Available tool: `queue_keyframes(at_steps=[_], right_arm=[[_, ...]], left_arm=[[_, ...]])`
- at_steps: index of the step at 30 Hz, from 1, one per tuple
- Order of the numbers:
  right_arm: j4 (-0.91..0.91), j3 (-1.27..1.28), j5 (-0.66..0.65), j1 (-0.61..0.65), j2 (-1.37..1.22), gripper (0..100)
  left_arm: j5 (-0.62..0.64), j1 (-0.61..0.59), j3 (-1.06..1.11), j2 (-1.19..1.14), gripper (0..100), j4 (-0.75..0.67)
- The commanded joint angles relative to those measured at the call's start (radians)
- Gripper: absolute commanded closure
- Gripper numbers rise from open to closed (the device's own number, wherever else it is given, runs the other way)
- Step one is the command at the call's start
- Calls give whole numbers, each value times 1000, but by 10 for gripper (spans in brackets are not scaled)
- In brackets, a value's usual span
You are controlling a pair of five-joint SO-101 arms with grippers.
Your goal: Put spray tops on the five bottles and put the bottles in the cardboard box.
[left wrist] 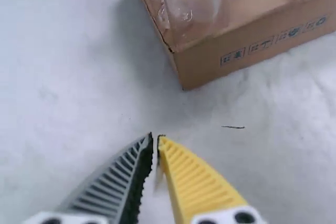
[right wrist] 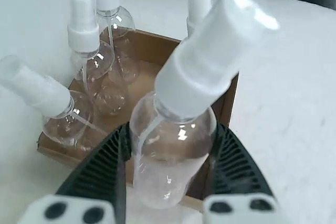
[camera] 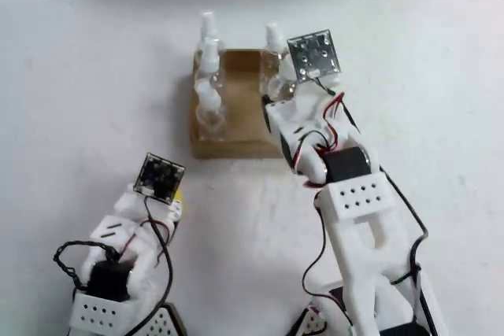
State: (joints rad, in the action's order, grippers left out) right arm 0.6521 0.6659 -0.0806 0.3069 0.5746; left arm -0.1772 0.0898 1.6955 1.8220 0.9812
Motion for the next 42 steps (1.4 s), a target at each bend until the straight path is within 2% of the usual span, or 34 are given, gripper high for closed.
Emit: queue_keyframes(at_steps=[1,6,12,15,36,42], right_arm=[[-108,-60,-18,-7,-22,983],[-199,-41,-17,-10,-85,983],[-458,84,-18,-12,-136,983],[-521,127,-18,-13,-136,983],[-535,190,-18,-27,-156,983],[-667,190,-18,-33,-275,983]], left_arm=[[-12,-12,-3,2,976,-23],[-15,-12,-3,2,976,-26],[-17,-8,-3,2,976,-26],[-17,-8,-3,2,976,-26],[-17,-5,-3,1,976,-48],[-17,-5,-3,1,976,-48]])
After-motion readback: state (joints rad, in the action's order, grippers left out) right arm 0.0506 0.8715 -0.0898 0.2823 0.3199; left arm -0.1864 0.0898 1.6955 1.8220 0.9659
